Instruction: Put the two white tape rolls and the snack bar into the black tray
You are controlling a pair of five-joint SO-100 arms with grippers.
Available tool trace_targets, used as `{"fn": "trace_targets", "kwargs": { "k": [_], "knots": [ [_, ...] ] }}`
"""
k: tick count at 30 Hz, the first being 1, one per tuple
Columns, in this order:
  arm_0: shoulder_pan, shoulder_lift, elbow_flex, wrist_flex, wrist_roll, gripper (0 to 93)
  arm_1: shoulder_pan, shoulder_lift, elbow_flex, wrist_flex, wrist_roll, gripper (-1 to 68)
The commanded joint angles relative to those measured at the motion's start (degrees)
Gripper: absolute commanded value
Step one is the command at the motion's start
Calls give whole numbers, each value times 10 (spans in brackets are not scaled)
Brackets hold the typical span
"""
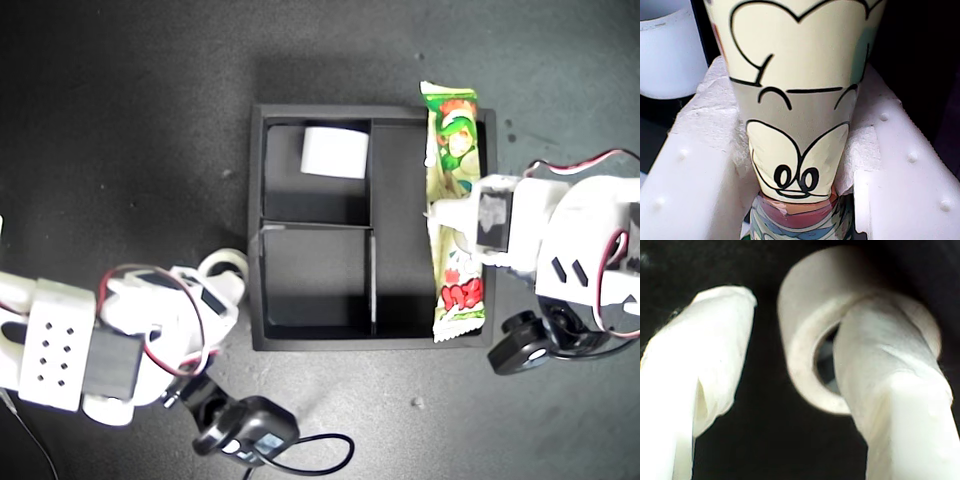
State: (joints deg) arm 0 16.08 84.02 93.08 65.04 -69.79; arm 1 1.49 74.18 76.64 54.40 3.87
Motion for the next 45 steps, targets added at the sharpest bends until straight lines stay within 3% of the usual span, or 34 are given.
{"fn": "trace_targets", "kwargs": {
  "k": [1, 29, 38, 45],
  "knots": [
    [1, 41, -25, 6, 11, 120, -6, 6, -14, 4, -13, -3],
    [-18, -24, 9, -6, -9, 117, -8, 6, -19, 8, -18, -3],
    [-31, -112, -34, -23, -25, 14, 6, 6, 0, -36, -11, 15],
    [-11, 35, -58, 70, -16, 1, 42, 6, 21, -62, -4, 12]
  ]
}}
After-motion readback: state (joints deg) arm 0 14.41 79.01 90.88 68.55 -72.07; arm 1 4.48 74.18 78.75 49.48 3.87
